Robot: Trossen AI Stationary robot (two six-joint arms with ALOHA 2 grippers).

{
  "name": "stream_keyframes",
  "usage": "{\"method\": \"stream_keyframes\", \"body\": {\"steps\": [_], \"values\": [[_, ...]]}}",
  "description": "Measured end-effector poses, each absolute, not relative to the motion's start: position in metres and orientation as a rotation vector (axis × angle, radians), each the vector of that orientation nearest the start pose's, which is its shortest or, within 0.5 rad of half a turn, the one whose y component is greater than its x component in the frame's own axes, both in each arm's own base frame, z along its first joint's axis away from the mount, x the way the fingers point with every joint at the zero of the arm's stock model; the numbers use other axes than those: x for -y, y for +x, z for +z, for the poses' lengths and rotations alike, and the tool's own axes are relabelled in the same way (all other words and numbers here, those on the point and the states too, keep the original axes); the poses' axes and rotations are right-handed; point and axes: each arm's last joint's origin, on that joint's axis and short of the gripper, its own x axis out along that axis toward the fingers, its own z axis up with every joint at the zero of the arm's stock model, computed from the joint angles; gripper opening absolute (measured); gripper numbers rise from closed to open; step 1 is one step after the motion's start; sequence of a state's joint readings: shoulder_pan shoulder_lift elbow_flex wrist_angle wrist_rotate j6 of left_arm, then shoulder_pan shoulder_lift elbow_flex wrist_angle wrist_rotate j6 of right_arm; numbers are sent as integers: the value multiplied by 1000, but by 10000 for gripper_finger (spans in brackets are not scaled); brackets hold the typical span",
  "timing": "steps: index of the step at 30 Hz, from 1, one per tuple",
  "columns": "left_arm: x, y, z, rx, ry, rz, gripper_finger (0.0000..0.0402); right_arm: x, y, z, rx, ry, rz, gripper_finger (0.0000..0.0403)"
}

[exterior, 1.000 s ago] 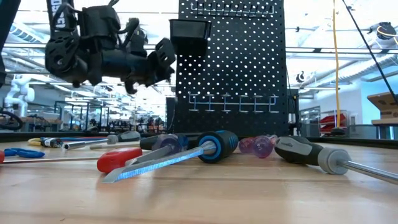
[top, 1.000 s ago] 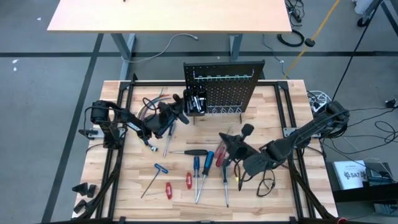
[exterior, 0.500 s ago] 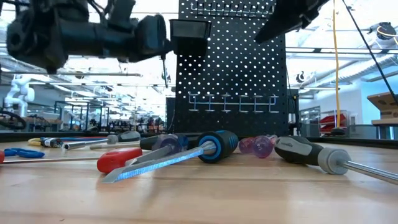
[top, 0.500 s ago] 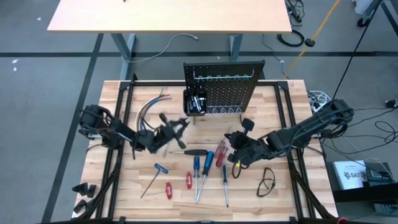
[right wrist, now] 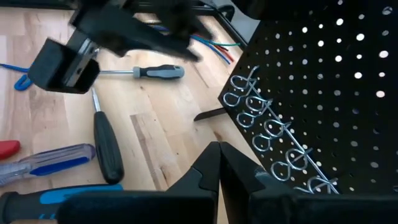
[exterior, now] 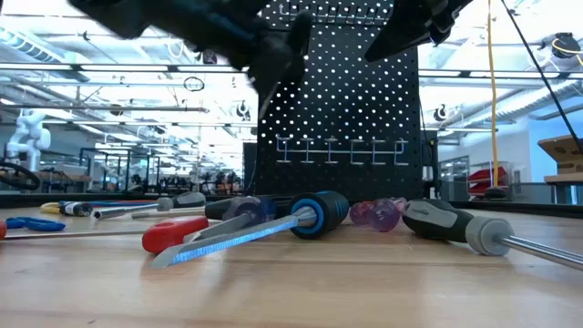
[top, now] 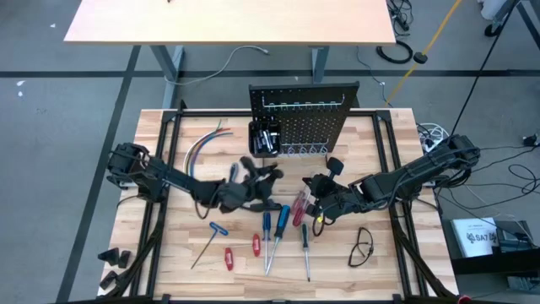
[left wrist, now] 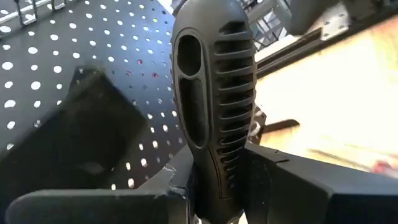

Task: Hang tools onto peg board
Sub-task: Hang the black screwdriver on the peg board

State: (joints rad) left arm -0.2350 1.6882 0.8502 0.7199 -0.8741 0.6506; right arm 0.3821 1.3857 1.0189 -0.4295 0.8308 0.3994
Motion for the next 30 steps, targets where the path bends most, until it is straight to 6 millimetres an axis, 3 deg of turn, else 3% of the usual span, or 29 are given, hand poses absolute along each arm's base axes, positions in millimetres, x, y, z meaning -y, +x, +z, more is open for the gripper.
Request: {"method": "stream_keyframes", "body": {"steps": [5,11,14,17,21,26,30], "values": [[51,363,229,-364,703,589,80,-86,270,268,-569,-79,-522,0],[60,370,213,-393,717,565,80,-85,270,268,-579,-91,-517,0],[65,366,202,-387,638,585,80,-85,268,262,-591,-101,-518,0],[71,354,186,-406,565,681,80,-82,260,240,-621,-122,-521,0],[76,334,164,-413,507,805,80,-73,257,226,-433,-17,-444,0],[86,330,155,-415,500,567,80,-62,259,232,-29,127,-83,0],[98,337,164,-360,539,365,80,-59,260,222,-23,148,-35,0]]}}
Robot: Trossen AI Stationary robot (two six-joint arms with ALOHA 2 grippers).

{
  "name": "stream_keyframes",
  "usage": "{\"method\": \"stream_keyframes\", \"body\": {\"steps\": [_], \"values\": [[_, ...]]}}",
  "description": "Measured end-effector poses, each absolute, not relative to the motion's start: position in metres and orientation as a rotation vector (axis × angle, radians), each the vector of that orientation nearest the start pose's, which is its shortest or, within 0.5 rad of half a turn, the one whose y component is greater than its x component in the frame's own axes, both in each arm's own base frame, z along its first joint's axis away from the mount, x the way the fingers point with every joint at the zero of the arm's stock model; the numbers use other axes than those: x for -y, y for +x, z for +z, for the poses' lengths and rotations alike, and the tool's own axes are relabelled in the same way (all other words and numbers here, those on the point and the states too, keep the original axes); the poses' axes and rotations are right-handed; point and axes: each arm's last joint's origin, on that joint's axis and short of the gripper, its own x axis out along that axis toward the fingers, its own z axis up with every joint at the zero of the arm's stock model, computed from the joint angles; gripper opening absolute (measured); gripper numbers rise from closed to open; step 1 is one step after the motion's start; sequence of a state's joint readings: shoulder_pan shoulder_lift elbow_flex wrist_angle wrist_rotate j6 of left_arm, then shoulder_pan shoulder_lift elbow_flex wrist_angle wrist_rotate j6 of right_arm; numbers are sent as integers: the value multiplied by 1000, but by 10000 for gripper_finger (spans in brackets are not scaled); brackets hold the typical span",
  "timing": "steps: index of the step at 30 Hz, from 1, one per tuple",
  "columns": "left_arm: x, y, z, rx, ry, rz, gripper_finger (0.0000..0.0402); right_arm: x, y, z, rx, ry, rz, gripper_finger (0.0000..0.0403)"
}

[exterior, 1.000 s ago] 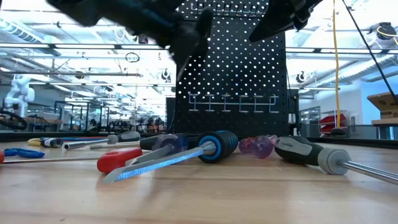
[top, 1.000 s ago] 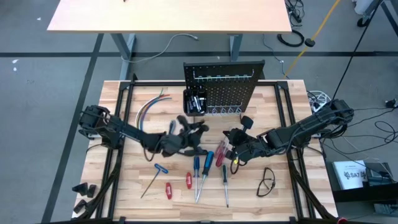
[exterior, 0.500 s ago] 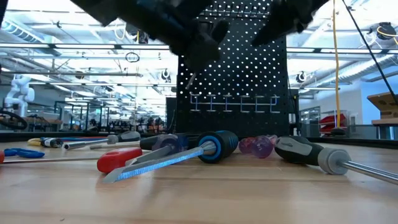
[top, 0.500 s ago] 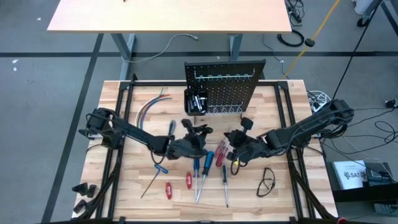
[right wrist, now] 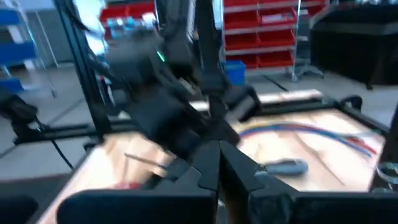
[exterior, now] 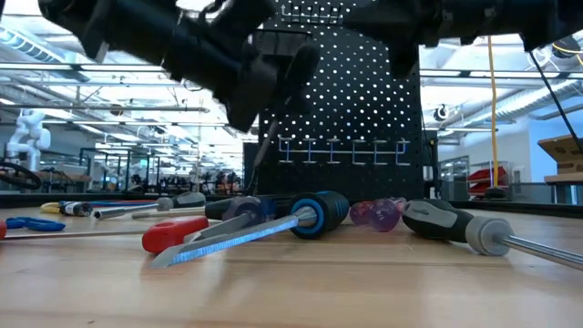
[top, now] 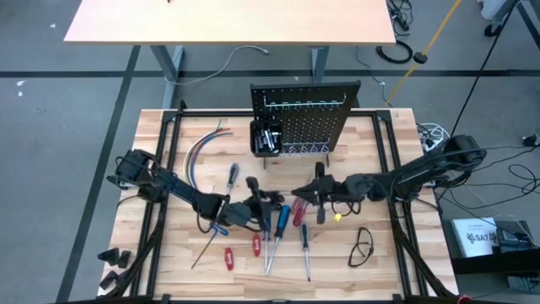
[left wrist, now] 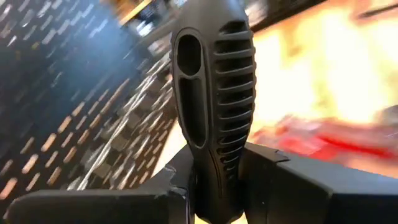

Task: Hang tools onto peg board
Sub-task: Hang the black screwdriver on the peg board

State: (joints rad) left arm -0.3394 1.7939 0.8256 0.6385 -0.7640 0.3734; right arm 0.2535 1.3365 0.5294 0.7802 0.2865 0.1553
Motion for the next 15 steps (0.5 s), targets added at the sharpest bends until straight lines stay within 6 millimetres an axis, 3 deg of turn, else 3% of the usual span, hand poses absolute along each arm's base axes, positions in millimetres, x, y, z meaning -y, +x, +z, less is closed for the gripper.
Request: {"method": "stream_keyframes", "body": {"steps": [6,15], "values": [[105,347,177,-362,567,329,80,-66,278,211,-76,28,-25,41],[102,345,172,-424,601,341,80,-87,293,221,-217,-132,35,207]]}}
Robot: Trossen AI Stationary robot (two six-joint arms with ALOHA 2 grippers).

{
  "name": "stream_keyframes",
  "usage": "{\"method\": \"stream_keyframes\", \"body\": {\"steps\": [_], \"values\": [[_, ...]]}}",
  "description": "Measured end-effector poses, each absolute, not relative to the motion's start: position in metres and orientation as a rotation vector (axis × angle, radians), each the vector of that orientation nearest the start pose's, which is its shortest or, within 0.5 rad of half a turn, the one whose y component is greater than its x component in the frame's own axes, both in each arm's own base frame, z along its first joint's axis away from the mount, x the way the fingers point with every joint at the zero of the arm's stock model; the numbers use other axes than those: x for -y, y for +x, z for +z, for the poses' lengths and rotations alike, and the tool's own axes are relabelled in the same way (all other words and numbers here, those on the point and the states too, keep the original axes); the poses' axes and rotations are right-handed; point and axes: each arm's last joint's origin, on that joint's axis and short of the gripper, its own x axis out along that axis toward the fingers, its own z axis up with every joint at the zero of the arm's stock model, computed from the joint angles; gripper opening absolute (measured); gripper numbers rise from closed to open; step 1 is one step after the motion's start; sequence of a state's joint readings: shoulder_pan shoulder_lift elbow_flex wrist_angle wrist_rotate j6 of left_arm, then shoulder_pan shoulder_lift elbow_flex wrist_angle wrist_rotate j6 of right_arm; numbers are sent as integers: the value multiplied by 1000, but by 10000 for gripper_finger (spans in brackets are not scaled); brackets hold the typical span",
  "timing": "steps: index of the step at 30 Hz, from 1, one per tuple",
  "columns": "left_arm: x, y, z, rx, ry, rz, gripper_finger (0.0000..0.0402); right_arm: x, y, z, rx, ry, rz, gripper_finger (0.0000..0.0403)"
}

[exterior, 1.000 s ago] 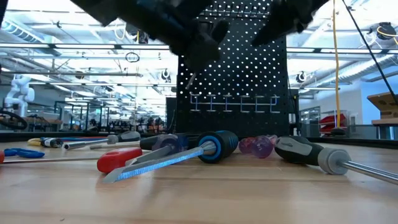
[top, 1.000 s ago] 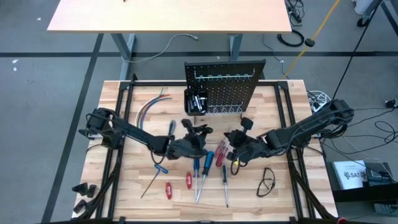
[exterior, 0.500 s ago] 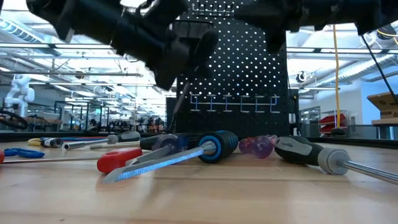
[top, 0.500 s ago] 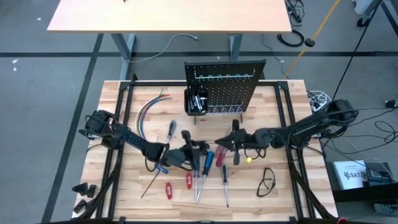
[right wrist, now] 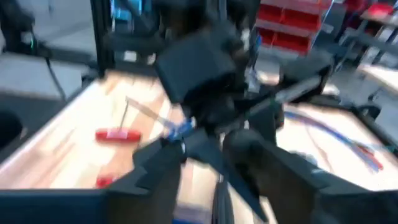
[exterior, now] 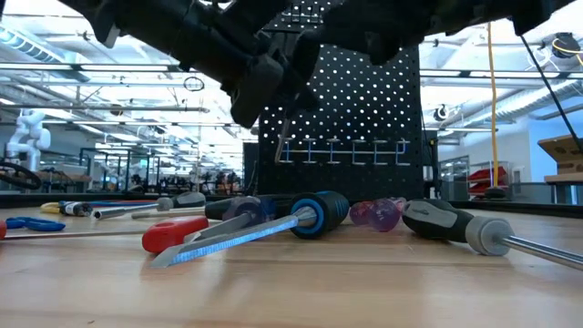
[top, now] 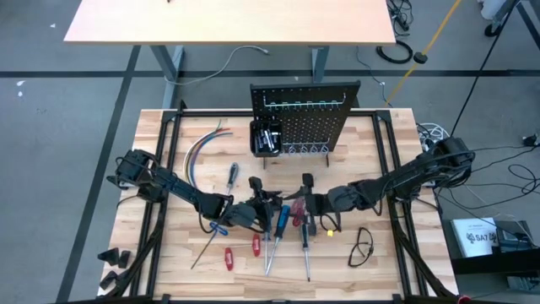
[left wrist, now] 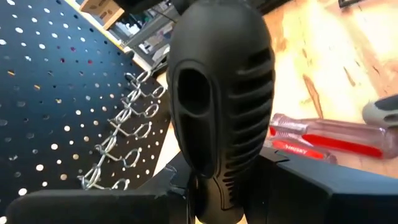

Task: Hang tools onto peg board
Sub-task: Hang the black screwdriver on the peg board

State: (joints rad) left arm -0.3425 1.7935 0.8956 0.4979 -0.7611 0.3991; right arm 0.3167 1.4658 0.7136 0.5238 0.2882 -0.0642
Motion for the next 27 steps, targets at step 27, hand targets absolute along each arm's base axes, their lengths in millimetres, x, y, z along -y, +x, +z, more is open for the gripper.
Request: {"method": "stream_keyframes", "body": {"steps": [27], "values": [[108,346,177,-397,590,332,80,-91,315,222,-179,-245,-40,239]]}}
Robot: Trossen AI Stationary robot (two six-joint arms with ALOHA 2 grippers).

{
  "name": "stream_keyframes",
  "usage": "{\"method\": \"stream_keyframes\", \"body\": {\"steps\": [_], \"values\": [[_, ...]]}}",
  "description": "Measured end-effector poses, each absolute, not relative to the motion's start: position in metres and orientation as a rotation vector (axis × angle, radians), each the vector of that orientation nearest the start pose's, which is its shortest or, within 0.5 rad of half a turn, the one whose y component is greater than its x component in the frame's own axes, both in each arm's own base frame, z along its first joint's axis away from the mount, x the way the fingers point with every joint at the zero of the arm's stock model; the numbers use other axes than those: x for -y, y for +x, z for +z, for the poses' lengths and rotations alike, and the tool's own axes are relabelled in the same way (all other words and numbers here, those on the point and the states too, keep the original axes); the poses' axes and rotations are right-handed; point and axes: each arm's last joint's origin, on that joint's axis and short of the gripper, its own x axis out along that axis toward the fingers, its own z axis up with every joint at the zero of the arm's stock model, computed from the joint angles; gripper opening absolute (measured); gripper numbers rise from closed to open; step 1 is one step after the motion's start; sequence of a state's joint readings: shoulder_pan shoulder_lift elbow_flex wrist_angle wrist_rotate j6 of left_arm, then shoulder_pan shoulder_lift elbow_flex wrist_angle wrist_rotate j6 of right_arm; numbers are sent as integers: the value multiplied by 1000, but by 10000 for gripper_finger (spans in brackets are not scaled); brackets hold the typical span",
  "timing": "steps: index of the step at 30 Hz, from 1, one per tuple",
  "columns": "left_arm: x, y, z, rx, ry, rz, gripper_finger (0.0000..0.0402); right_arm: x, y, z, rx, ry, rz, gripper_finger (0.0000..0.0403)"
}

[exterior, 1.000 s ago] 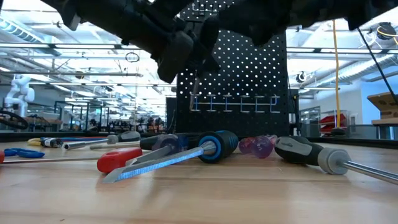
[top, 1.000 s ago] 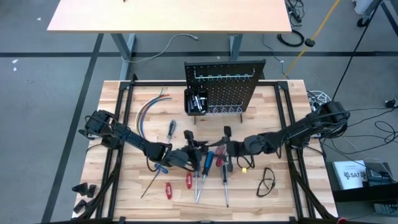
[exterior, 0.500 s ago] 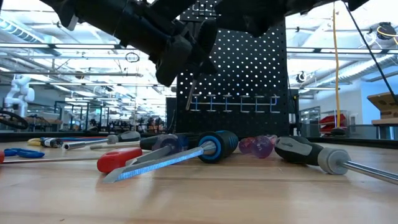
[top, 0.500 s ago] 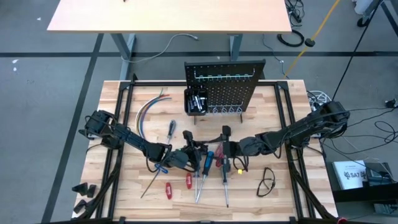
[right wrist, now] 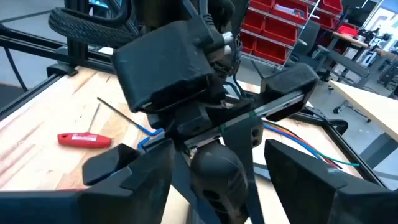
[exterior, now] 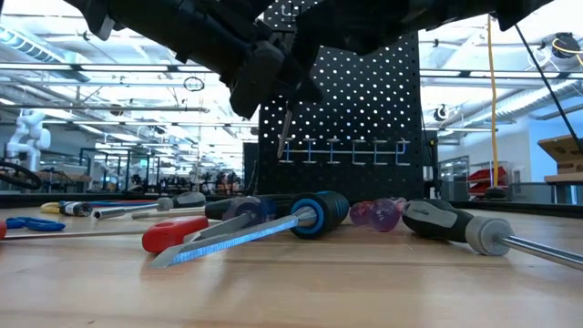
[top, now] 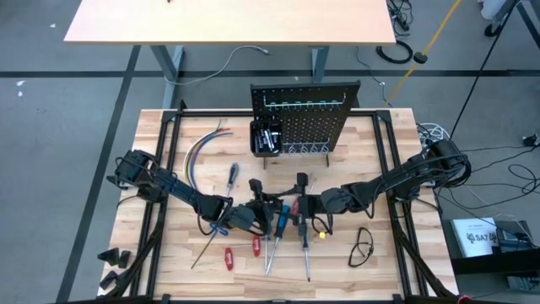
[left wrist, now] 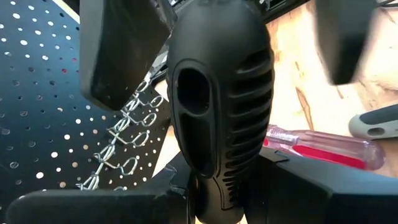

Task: Hang tools onto peg board
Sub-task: Hang the black screwdriver on the peg board

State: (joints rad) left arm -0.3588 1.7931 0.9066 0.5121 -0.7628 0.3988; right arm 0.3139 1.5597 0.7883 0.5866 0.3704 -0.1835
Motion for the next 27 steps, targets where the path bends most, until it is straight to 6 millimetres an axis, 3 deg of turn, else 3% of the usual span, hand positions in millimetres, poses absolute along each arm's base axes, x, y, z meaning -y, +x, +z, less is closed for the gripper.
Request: {"method": "stream_keyframes", "body": {"steps": [13,21,27], "values": [[108,346,176,-399,587,338,80,-88,317,218,-195,-248,-45,111],[108,346,176,-397,587,339,86,-87,317,219,-186,-228,-79,109],[106,342,171,-484,663,405,140,-82,311,228,-195,-154,-158,108]]}}
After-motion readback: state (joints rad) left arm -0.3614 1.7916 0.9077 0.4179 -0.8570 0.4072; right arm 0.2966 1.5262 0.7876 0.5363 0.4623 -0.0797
